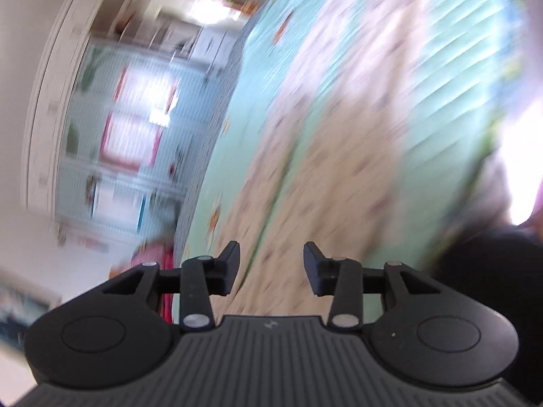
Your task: Fold clothes
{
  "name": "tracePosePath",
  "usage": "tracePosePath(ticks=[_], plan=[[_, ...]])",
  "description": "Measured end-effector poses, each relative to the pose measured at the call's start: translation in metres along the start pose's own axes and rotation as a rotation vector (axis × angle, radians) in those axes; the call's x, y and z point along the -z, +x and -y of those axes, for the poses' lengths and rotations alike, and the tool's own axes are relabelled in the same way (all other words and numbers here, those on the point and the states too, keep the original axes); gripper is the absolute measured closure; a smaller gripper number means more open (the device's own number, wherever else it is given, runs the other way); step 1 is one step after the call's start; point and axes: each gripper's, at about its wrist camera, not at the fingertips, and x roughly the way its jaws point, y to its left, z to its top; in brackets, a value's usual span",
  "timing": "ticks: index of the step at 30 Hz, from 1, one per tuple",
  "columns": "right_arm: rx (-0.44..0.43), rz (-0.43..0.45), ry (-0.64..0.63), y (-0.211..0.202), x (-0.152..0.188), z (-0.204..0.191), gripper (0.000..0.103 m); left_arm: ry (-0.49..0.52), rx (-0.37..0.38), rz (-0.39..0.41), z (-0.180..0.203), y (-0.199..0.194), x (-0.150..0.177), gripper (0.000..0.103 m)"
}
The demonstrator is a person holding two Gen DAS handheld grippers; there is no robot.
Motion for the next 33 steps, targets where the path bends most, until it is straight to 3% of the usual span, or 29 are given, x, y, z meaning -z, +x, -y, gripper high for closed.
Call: tracePosePath(ticks=[3,8,12,18,26,29,33], plan=[[0.013,0.053,0.048,-0.018,-0.013,0.023,0.057,0.008,-0.016,0.005,-0.003,0.000,0.005,0.088],[0.037,0.031,0.026,-0.013,-0.011,0.029,0.056,-0.058,-0.065,0.054,-0.032,-0.013,0.000,0.086],[0.060,-0.008,-0.061,-0.002,-0.011,0.018,0.050,-0.118,-0.081,0.065,-0.054,-0.021,-0.005,0.062],[0.089,-0.063,-0.120,0.010,0.003,0.003,0.048,-0.152,-0.080,0.083,-0.070,-0.026,-0.011,0.048],[0.129,-0.094,-0.155,0.017,0.018,-0.009,0.048,-0.175,-0.070,0.111,-0.076,-0.017,-0.040,0.047],[0.087,-0.138,-0.213,0.021,0.026,-0.028,0.047,-0.155,-0.060,0.146,-0.070,-0.018,-0.047,0.046],[-0.063,-0.283,-0.428,0.053,0.062,-0.093,0.047,-0.076,-0.027,0.184,-0.056,-0.012,-0.040,0.046]])
